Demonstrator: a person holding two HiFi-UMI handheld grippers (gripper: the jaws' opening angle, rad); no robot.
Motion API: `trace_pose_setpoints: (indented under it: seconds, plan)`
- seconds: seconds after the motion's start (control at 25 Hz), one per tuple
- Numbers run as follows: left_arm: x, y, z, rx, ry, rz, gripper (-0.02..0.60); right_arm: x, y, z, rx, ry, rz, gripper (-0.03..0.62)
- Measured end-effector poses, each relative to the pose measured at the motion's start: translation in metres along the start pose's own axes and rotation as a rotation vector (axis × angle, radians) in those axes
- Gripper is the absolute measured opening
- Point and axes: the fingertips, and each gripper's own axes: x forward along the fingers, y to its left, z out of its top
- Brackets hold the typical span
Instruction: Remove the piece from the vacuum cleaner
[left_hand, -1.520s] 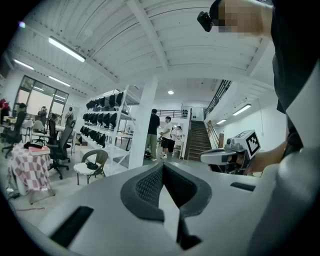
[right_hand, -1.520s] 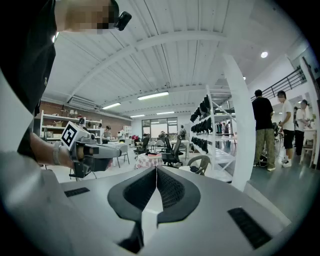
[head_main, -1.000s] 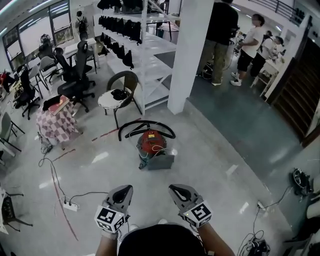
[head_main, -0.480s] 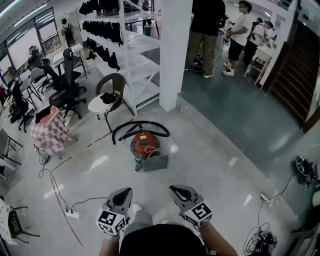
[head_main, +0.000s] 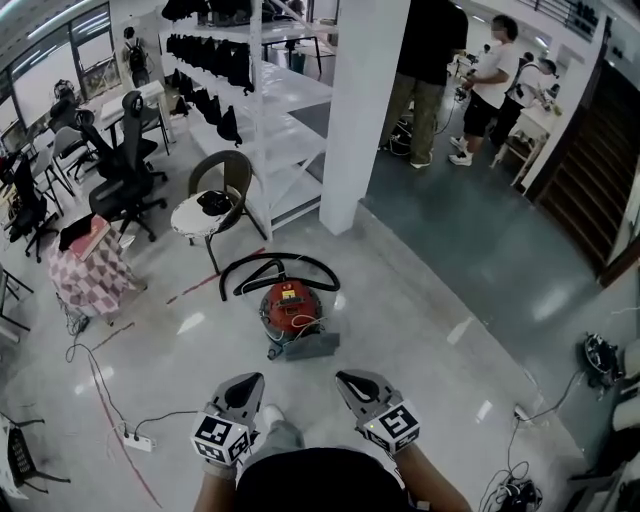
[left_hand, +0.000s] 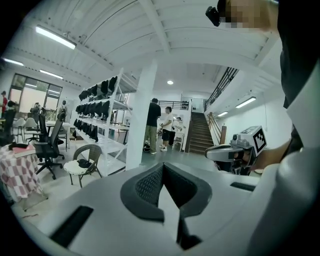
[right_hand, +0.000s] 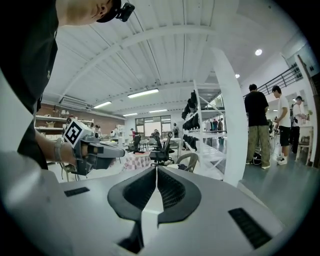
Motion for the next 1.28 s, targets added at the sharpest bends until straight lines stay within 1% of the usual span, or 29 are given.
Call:
trace_pose_setpoints:
  seconds: [0.16,0.28,0.4,0.56,0.8,0.96,1.12,1.28]
  plan:
    - [0.02,0.053,0.013,0.004,-0.002,-0.026,0.017,0.055,-0.016,0.014,0.022,0.018,-0.015,0.032]
    - [0.031,0.093,0.017,-0.031,-0.005,-0.035,0.017,0.093,-0.026,0.018,0.02,0.033,-0.035,0.033]
    - [0.037,0.126,0.017,-0.055,-0.01,-0.049,0.017,0.128,-0.03,0.028,0.01,0.025,-0.033,0.033]
    - [0.043,0.159,0.01,-0.055,0.014,-0.056,0.017,0.161,-0.038,0.036,-0.01,0.029,-0.043,0.034]
    - [0.054,0.181,0.002,-0.077,0.047,-0.051,0.017,0.186,-0.051,0.033,-0.021,0.068,-0.045,0.034]
    - [0.068,0.189,-0.002,-0.097,0.067,-0.034,0.017,0.2,-0.062,0.029,-0.02,0.091,-0.017,0.034]
    - [0.094,0.191,-0.003,-0.104,0.091,-0.018,0.017,0.209,-0.087,0.025,-0.051,0.107,0.008,0.034]
    - [0.123,0.19,0.0,-0.102,0.112,0.017,0.018,0.217,-0.121,0.012,-0.018,0.146,0.049,0.034]
